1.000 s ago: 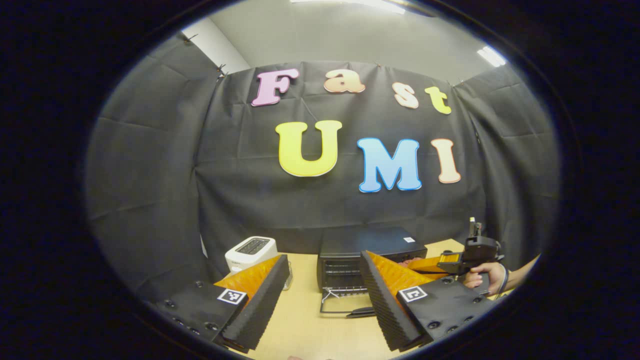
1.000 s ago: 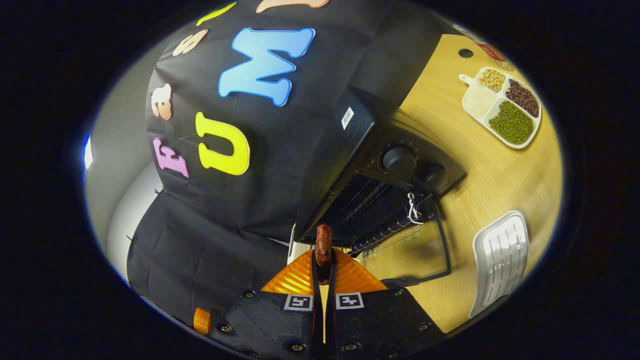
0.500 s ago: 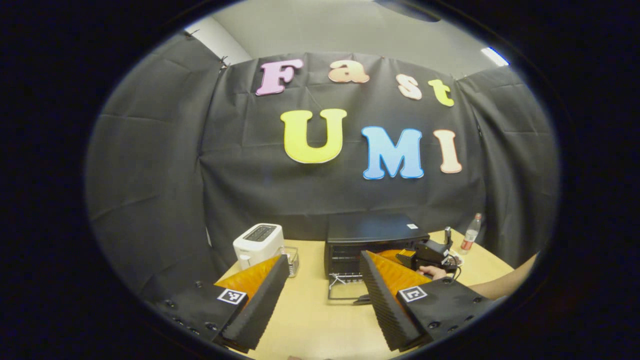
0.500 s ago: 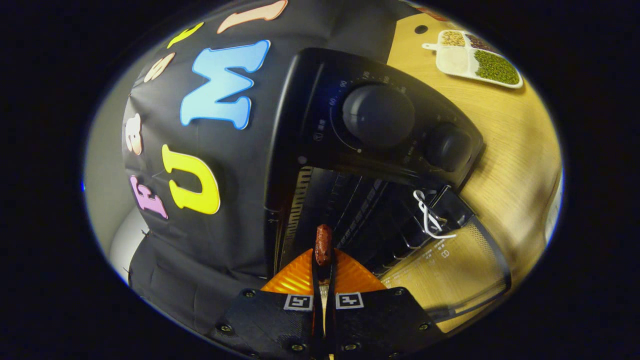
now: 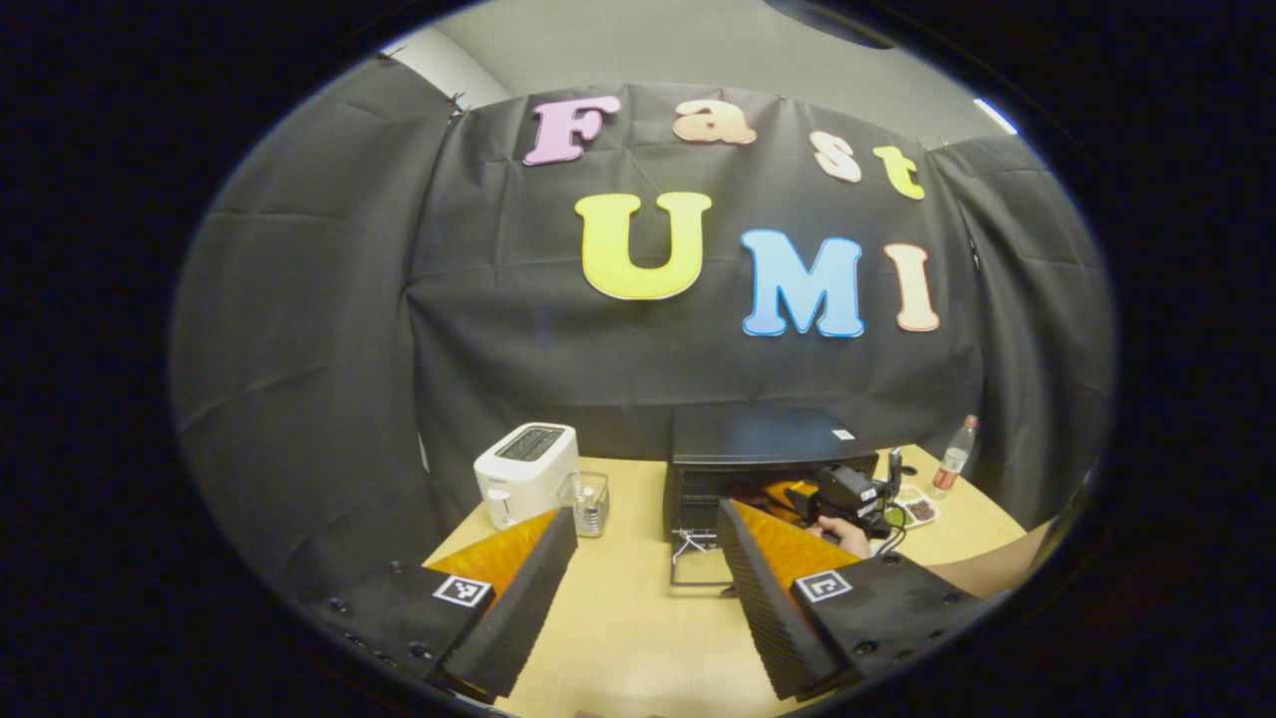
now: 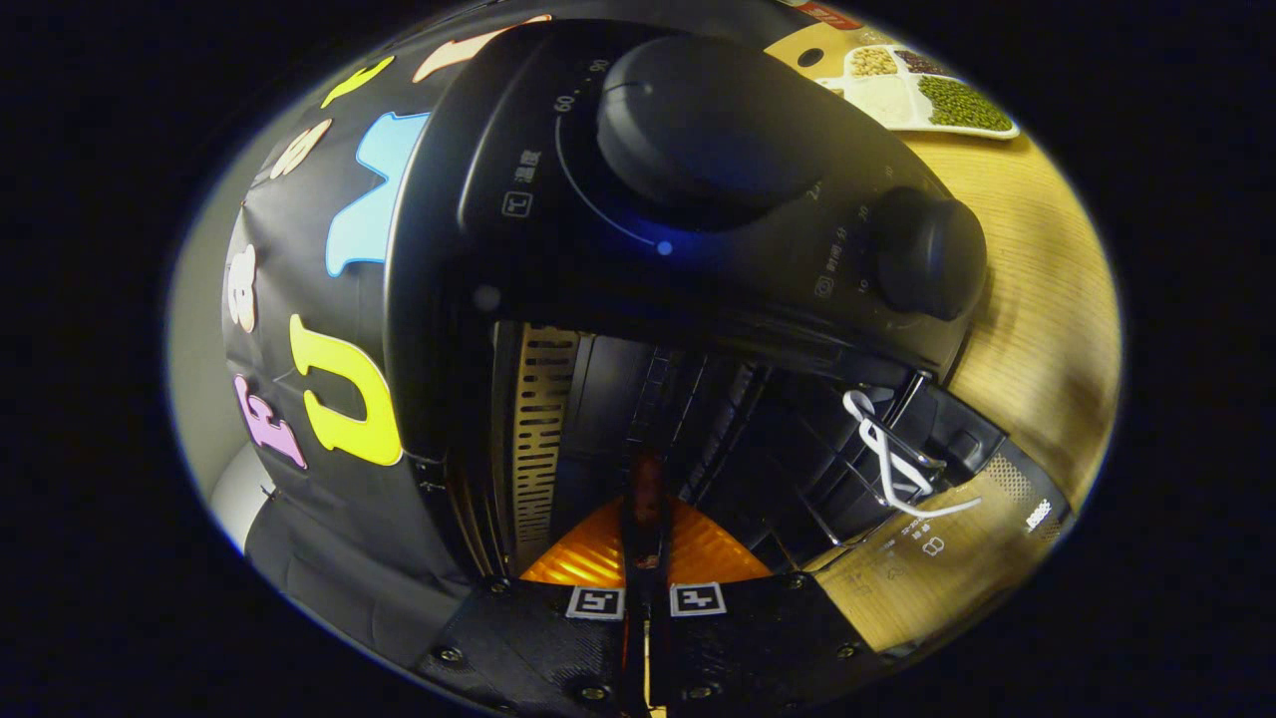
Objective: Open the electric oven with the left hand, put the food in, and close the electric oven.
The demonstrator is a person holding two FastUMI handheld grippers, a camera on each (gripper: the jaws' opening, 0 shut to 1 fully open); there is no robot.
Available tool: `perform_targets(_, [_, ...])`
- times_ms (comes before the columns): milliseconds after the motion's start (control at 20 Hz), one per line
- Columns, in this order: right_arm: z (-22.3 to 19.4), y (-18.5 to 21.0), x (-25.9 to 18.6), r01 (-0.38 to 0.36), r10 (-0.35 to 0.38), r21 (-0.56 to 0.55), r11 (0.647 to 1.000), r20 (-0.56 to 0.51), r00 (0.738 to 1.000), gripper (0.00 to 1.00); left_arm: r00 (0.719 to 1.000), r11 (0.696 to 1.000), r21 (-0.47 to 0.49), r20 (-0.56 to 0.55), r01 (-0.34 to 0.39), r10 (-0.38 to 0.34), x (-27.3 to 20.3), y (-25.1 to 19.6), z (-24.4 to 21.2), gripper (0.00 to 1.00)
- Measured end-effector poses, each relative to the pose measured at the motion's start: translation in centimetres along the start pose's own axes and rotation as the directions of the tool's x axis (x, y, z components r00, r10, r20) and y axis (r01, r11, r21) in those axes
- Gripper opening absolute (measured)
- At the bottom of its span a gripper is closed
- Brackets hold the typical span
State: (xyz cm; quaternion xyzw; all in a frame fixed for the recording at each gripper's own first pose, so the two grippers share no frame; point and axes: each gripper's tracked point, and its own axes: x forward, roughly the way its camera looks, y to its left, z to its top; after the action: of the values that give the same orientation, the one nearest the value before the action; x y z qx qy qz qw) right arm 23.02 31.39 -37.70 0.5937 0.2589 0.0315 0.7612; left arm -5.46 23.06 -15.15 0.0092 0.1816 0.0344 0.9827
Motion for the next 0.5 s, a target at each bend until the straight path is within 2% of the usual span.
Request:
perform_targets(100, [0.0,-0.2,-0.2,0.047,-0.047,-0.001,0.999,0.003,0.999,0.07,1.000,1.000,-0.004,0.010,0.012,-0.012,0.3,-0.5,0.2,0.95])
perform_targets(150, [-0.2,-1.2,-0.3,0.112,-0.112,-0.023,0.993,-0.005,0.994,0.11,1.000,1.000,-0.006,0.014,0.019,-0.019,0.4,-0.8,0.4,0.92])
perform_targets(250, [-0.2,-1.6,-1.3,0.138,-0.140,-0.082,0.987,-0.026,0.990,0.19,0.999,0.999,-0.014,0.015,0.042,-0.042,0.7,-1.7,0.4,0.95])
perform_targets(300, [0.0,-1.4,-1.6,0.133,-0.136,-0.097,0.986,-0.025,0.990,0.21,0.999,0.999,-0.014,0.014,0.052,-0.052,0.8,-2.1,0.4,0.98])
perform_targets(350, [0.2,-1.1,-2.1,0.126,-0.130,-0.110,0.986,-0.030,0.991,0.34,0.998,0.998,-0.013,0.016,0.060,-0.060,0.9,-2.5,0.5,0.95])
perform_targets(400, [0.6,-0.6,-2.8,0.115,-0.119,-0.128,0.985,-0.028,0.993,0.42,0.997,0.997,-0.014,0.020,0.073,-0.072,1.1,-3.0,0.7,0.95])
perform_targets(450, [0.8,-0.3,-3.3,0.119,-0.126,-0.172,0.978,-0.027,0.992,0.67,0.996,0.996,-0.013,0.023,0.083,-0.083,1.1,-3.5,0.9,0.95])
perform_targets(500, [1.2,-0.5,-3.8,0.134,-0.143,-0.227,0.965,-0.022,0.989,0.75,0.995,0.996,-0.009,0.024,0.093,-0.093,1.2,-3.9,0.9,0.95])
